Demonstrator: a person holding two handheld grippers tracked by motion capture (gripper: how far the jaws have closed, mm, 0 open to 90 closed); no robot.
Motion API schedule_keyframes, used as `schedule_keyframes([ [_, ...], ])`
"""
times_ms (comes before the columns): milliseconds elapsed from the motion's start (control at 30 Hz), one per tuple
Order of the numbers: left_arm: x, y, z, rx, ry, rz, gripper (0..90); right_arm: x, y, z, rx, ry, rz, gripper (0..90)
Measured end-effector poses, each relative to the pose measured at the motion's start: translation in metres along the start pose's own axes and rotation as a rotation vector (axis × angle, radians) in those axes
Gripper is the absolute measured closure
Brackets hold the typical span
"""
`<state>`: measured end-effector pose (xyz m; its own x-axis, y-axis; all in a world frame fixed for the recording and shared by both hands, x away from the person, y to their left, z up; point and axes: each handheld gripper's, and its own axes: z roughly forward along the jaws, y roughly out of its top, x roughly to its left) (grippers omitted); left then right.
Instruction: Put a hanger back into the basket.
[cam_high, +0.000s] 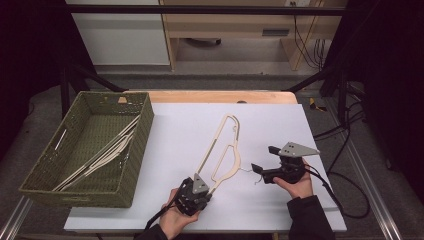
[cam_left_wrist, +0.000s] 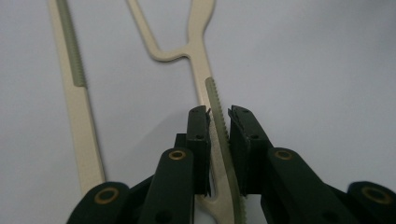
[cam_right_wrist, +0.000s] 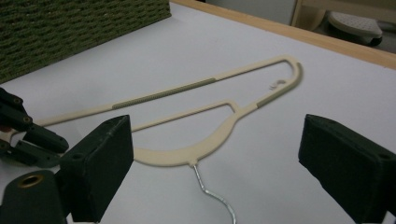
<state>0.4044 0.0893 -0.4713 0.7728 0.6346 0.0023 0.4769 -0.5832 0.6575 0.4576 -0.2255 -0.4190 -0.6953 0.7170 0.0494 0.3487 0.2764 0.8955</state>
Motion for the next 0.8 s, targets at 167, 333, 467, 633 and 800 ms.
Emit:
schedule_keyframes([
  [167, 0.006, -0.003, -0.004, 0.006, -0.015, 0.009, 78.6, 0.005, -0.008, 0.018, 0.05, 0.032, -0.017, 20.4],
  [333, 0.013, -0.004, -0.007, 0.028, -0.037, 0.029, 78.6, 0.012, -0.021, 0.037, 0.126, 0.031, -0.046, 31.6],
  [467, 0.015, -0.006, -0.007, 0.014, -0.05, 0.035, 78.5, 0.014, -0.028, 0.05, 0.173, 0.035, -0.04, 43.8],
  [633, 0.015, -0.006, -0.007, 0.002, -0.05, 0.035, 77.9, 0.018, -0.035, 0.062, 0.234, 0.045, -0.038, 57.5],
  [800, 0.016, -0.005, -0.01, -0.033, -0.043, 0.024, 72.6, 0.02, -0.038, 0.066, 0.279, 0.038, -0.048, 71.7],
])
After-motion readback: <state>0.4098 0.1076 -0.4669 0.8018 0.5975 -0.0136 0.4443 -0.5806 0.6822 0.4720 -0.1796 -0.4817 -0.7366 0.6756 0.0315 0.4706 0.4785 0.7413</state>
